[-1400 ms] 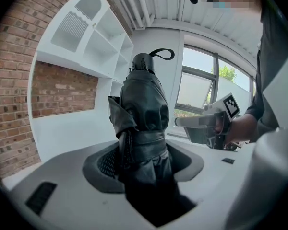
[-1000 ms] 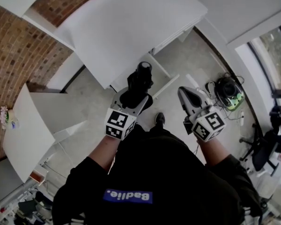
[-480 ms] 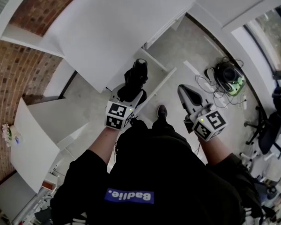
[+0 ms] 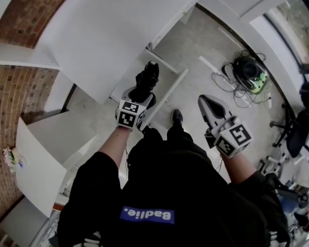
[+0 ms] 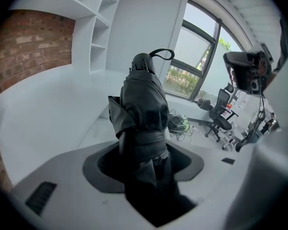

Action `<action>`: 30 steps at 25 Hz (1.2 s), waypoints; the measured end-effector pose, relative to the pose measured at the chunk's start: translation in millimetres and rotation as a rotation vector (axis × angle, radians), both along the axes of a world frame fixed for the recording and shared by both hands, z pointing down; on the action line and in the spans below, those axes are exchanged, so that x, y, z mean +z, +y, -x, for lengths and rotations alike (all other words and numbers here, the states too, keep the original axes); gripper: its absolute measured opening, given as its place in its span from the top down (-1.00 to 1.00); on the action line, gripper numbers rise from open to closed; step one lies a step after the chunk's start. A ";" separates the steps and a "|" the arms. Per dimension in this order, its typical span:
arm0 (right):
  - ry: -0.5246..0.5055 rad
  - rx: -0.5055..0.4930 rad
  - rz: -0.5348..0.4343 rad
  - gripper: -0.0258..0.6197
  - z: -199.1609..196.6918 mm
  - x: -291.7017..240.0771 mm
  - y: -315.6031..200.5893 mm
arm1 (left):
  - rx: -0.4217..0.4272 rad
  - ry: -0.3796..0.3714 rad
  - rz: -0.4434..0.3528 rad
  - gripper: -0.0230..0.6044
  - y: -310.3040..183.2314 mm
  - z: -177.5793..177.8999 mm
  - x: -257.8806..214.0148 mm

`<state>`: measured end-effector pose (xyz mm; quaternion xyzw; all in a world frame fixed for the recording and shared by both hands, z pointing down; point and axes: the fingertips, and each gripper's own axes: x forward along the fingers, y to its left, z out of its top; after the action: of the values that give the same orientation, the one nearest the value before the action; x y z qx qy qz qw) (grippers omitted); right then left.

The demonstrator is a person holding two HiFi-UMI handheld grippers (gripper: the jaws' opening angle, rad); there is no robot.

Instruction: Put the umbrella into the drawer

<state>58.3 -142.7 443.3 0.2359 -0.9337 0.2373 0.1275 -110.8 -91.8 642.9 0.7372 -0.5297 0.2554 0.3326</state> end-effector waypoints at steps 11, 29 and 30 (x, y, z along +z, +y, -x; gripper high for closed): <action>0.035 0.040 0.036 0.83 -21.0 17.9 -5.5 | 0.038 -0.039 0.149 0.16 -10.3 -4.2 75.6; 0.085 0.140 0.107 0.83 -70.5 46.2 -11.8 | 0.099 -0.076 0.343 0.16 -12.5 -25.6 188.0; 0.101 0.145 0.110 0.83 -74.9 49.1 -11.0 | 0.101 -0.079 0.356 0.16 -10.6 -25.8 194.3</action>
<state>133.2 -153.7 492.4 0.3071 -0.8921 0.2847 0.1700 -84.9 -102.4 837.2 0.6817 -0.4513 0.3903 0.4234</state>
